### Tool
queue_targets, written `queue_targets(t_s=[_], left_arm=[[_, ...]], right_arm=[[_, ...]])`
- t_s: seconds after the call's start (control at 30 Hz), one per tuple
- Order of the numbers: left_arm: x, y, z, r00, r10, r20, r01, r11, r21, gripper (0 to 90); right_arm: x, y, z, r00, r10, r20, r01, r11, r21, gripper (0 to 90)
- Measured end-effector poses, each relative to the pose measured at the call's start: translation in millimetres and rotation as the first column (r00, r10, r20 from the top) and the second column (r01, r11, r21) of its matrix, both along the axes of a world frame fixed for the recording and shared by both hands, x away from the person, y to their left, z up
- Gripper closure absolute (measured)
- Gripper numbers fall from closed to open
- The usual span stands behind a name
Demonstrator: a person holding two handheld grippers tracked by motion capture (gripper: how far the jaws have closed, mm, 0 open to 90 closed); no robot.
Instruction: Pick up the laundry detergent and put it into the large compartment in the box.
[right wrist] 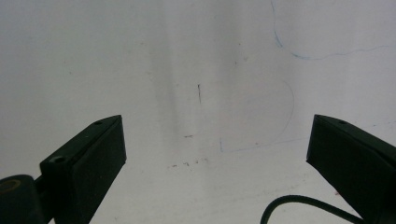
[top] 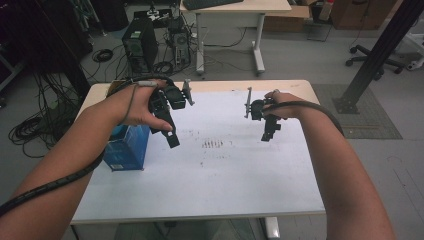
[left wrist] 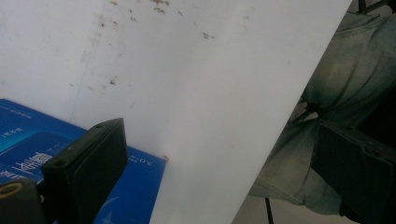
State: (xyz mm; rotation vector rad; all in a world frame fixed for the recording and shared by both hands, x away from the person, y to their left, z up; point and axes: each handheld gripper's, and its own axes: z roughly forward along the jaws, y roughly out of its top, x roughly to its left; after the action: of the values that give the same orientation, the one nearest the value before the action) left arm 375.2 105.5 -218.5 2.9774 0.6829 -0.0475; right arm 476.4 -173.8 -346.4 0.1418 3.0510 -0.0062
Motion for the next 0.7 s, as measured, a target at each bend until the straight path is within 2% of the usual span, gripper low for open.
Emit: queue_targets(t_s=[0.3, 0.7], left_arm=[[0.8, 0.5, -3.4, 1.0, 0.002, -0.001, -0.002, 1.0, -0.004, 4.3], [0.1, 4.0, -0.2, 1.0, 0.004, 0.003, -0.004, 1.0, -0.004, 4.3]], right_arm=[[0.7, 1.7, -2.8, 1.0, 0.001, -0.007, -0.001, 1.0, -0.002, 4.5], [-0.5, 1.7, -1.1, 1.0, -0.001, -0.003, 0.001, 1.0, 0.005, 4.5]])
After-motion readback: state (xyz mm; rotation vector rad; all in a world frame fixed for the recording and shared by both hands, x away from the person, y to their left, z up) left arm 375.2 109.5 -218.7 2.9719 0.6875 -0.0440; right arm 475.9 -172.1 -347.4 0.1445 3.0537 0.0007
